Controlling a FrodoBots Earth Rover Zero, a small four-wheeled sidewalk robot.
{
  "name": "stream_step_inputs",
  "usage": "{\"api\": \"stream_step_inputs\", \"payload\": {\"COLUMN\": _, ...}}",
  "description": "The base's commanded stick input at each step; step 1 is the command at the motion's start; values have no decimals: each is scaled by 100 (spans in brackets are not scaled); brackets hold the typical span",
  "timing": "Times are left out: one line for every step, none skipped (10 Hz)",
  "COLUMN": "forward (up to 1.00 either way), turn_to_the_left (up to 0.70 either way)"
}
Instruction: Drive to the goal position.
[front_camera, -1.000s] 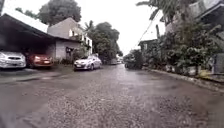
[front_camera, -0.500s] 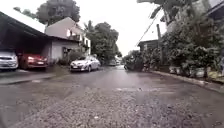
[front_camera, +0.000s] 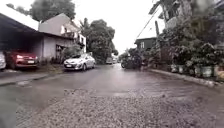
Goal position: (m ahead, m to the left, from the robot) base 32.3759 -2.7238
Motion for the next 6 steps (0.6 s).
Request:
{"api": "stream_step_inputs", "payload": {"forward": 100, "turn_to_the_left": 0}}
{"api": "stream_step_inputs", "payload": {"forward": 100, "turn_to_the_left": 0}}
{"api": "stream_step_inputs", "payload": {"forward": 100, "turn_to_the_left": 0}}
{"api": "stream_step_inputs", "payload": {"forward": 100, "turn_to_the_left": 0}}
{"api": "stream_step_inputs", "payload": {"forward": 100, "turn_to_the_left": 25}}
{"api": "stream_step_inputs", "payload": {"forward": 100, "turn_to_the_left": 27}}
